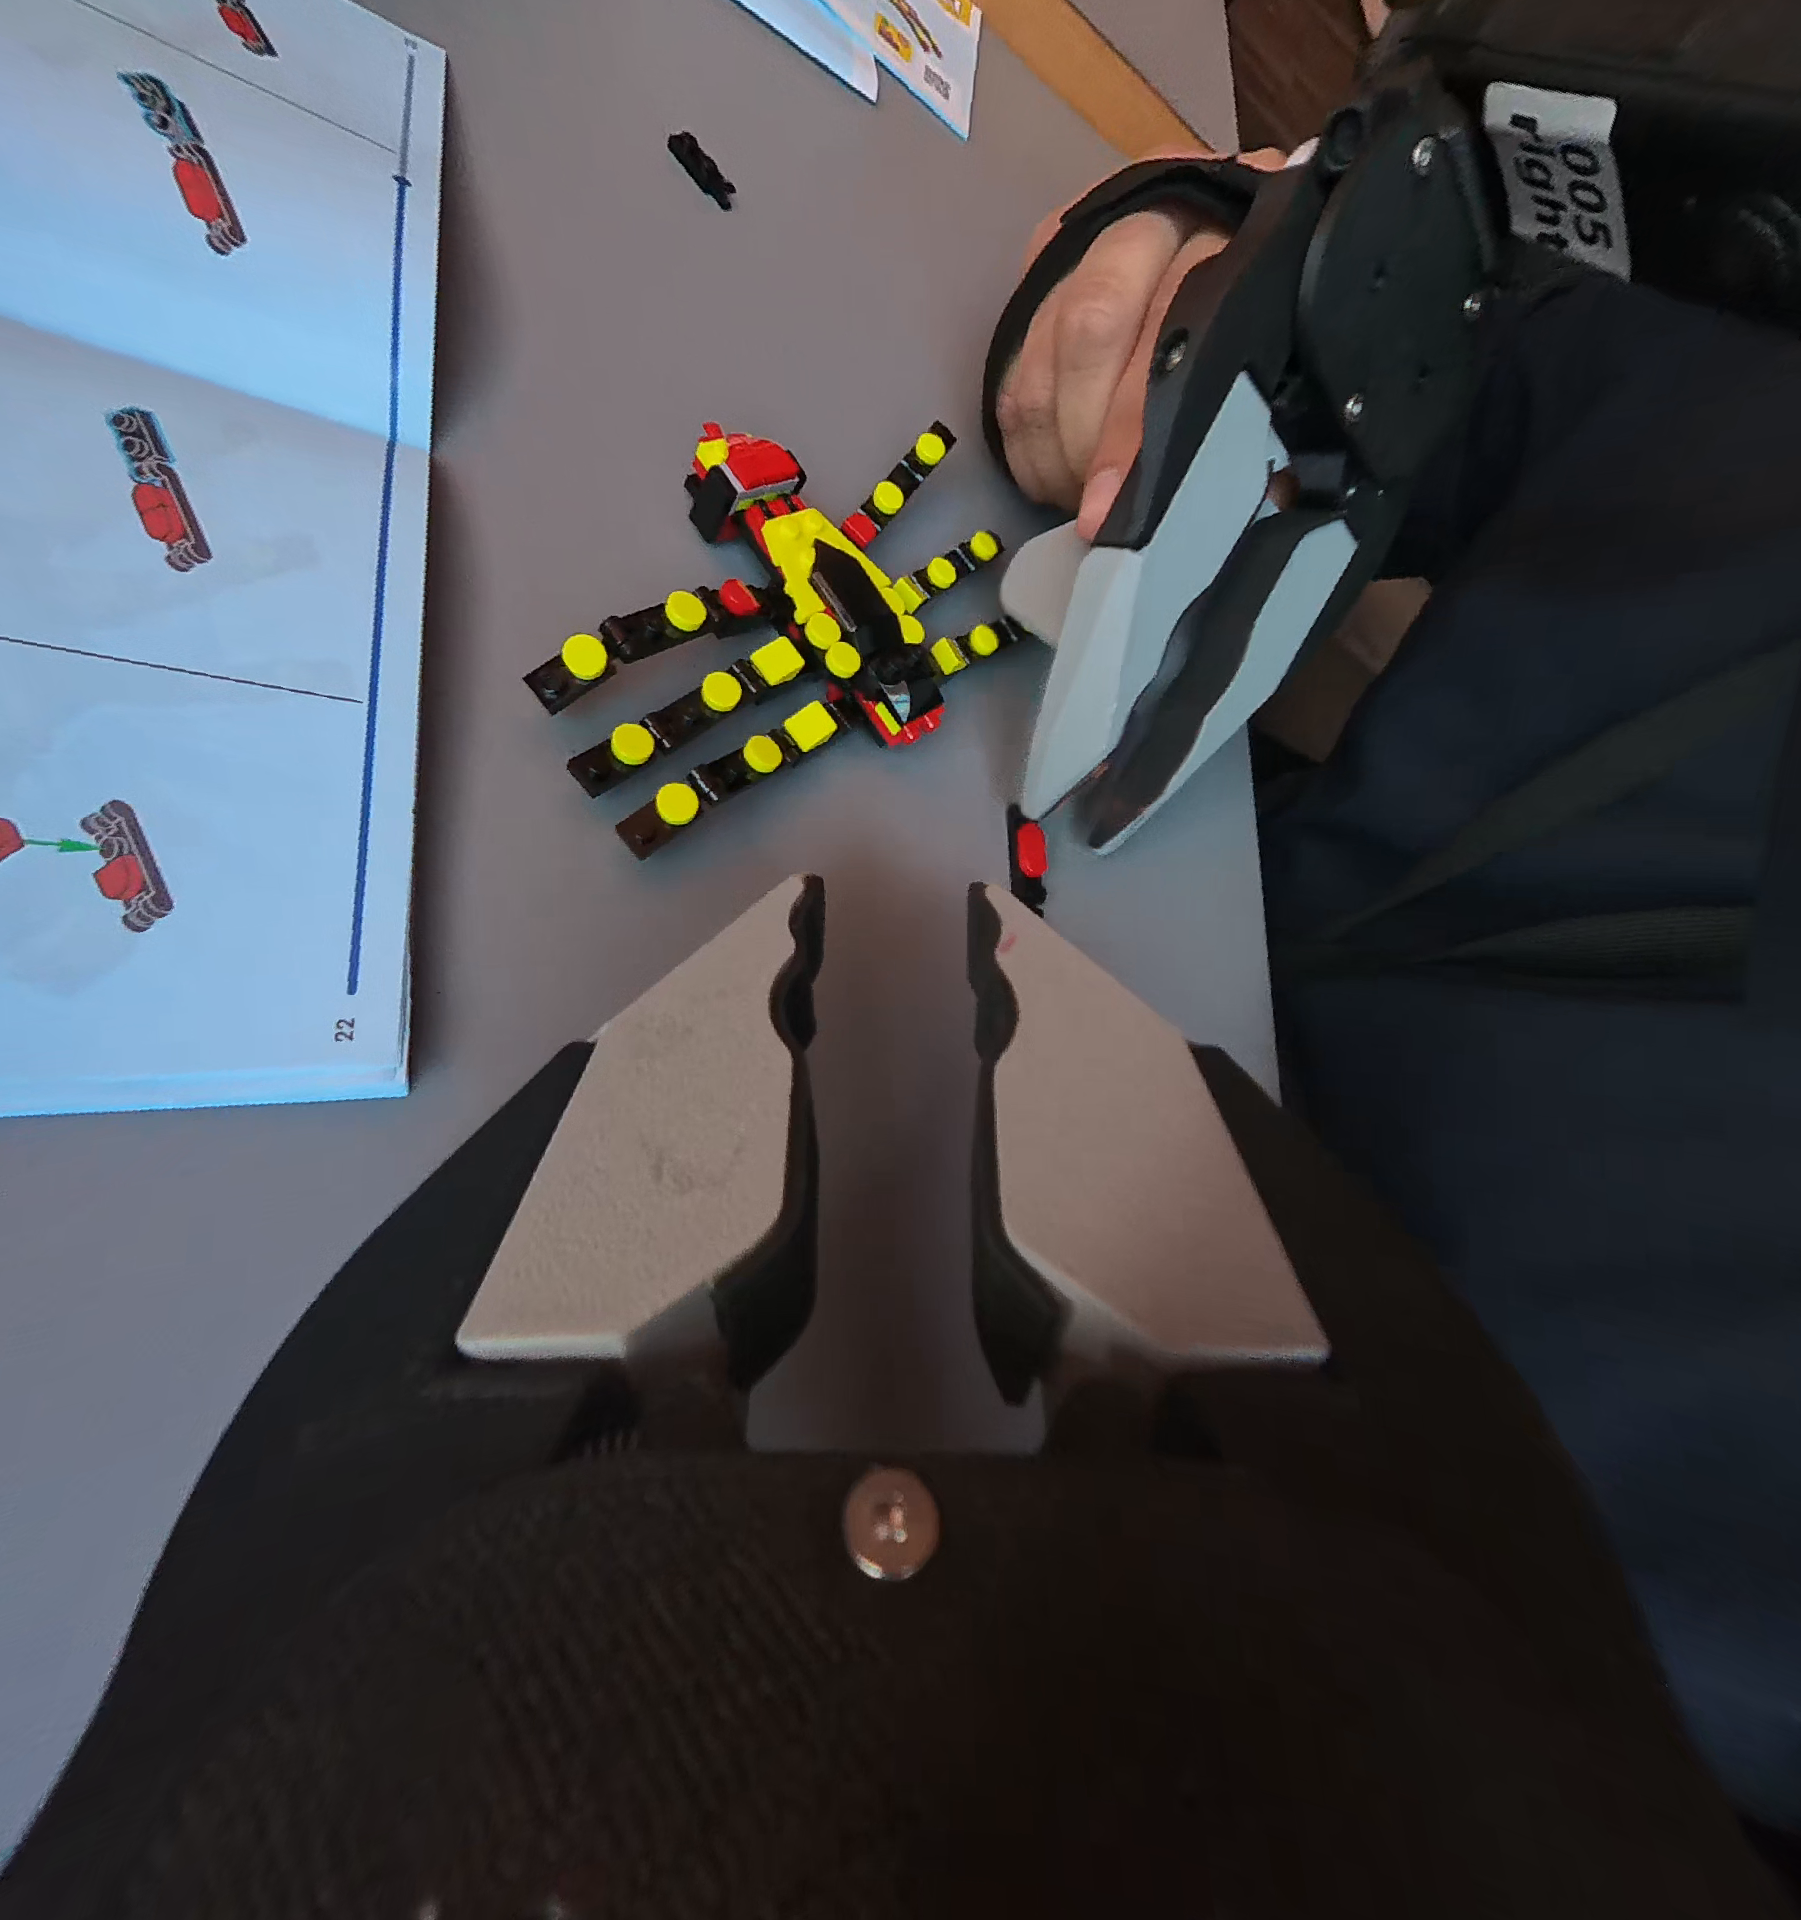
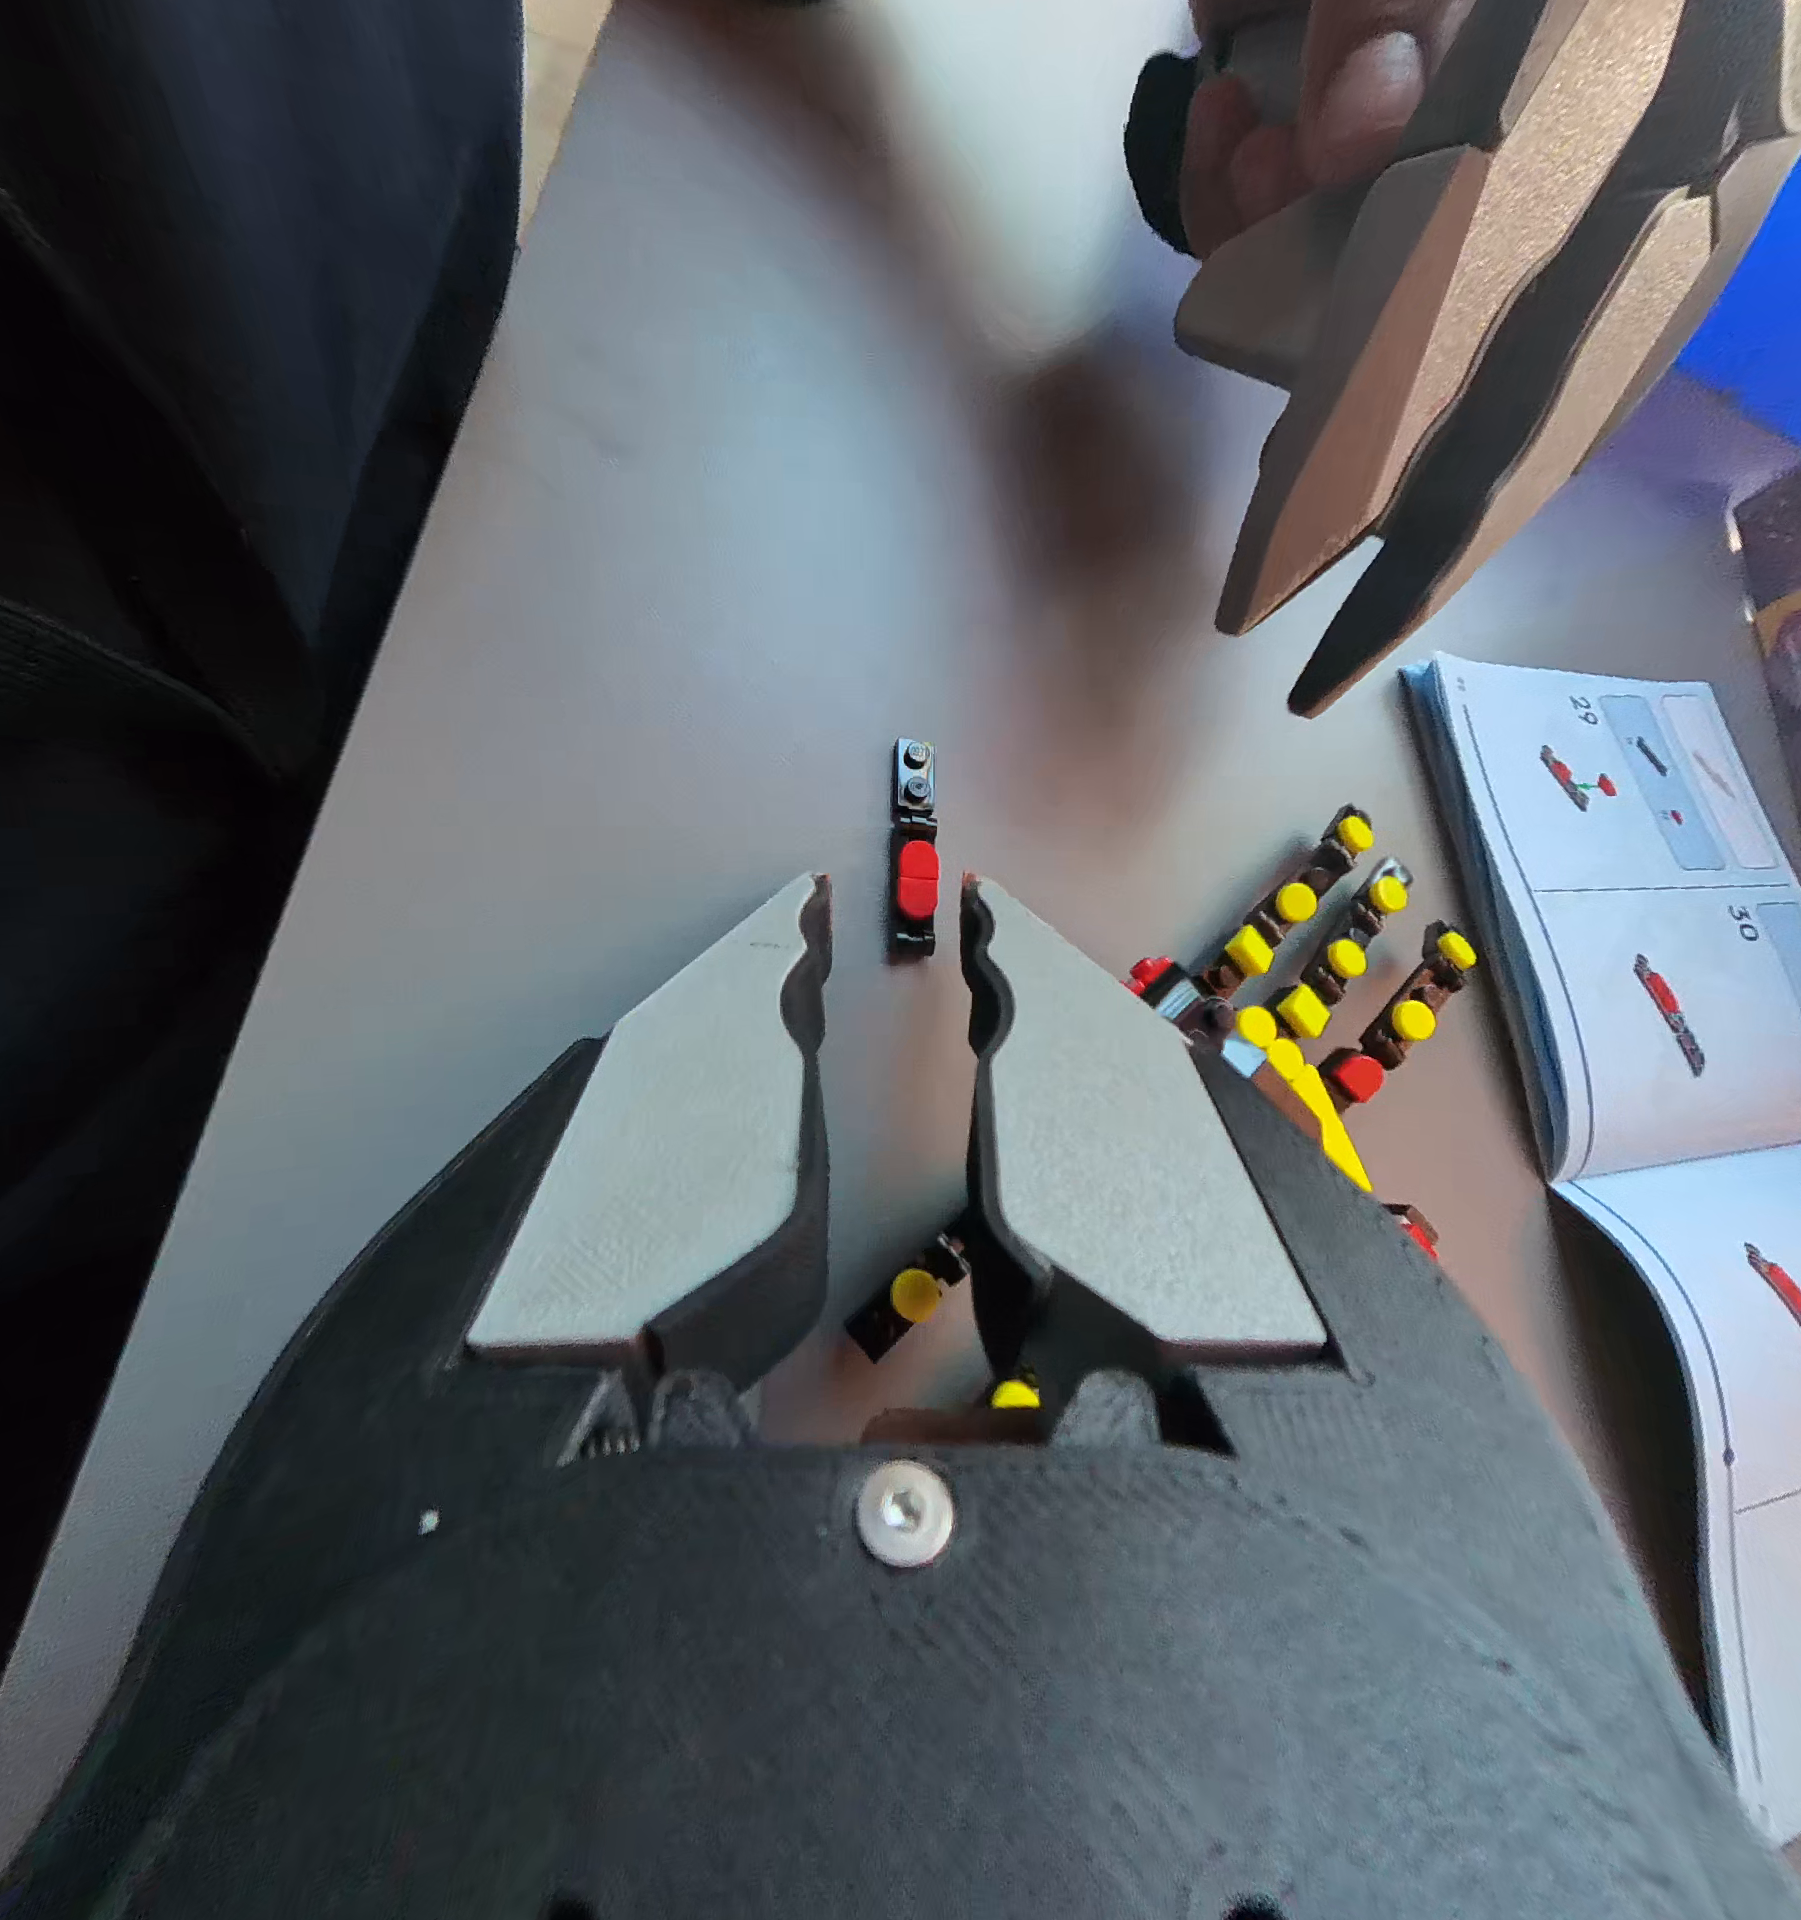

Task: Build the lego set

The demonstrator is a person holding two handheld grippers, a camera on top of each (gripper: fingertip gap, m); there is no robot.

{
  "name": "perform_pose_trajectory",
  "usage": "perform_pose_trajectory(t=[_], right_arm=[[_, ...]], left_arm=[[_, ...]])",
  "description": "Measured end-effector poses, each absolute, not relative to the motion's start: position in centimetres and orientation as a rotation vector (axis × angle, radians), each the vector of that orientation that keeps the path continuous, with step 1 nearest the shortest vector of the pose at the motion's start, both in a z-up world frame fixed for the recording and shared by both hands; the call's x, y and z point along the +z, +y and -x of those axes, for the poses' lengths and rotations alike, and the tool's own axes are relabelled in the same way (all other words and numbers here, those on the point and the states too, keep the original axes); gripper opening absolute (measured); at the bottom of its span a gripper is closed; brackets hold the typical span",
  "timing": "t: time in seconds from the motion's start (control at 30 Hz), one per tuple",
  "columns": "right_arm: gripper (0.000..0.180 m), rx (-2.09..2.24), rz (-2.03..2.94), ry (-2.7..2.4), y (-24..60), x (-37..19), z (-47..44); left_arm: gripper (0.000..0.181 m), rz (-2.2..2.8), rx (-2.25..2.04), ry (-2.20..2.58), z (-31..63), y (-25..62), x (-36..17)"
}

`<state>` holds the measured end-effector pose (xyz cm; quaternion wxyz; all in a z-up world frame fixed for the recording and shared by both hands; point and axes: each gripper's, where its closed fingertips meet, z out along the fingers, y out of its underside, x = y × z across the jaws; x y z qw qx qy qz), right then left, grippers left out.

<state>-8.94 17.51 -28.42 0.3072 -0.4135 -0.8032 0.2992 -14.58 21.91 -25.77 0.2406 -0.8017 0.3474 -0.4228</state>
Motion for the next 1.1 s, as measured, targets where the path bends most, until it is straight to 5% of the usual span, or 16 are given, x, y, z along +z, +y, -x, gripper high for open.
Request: perform_pose_trajectory(t=[0.17,0.4,1.1], right_arm=[[0.024,1.008,1.099,-1.924,19.5,-24.1,8.1],[0.03,1.242,1.273,-1.105,32.8,-14.7,2.4],[0.033,0.949,1.527,-0.899,40.9,-19.5,-0.2]], left_arm=[[0.025,2.136,-1.094,0.876,14.8,23.3,-24.7],[0.025,2.095,-0.797,0.803,16.1,26.0,-24.5],[0.024,1.581,-0.598,0.432,24.2,27.7,-12.4]])
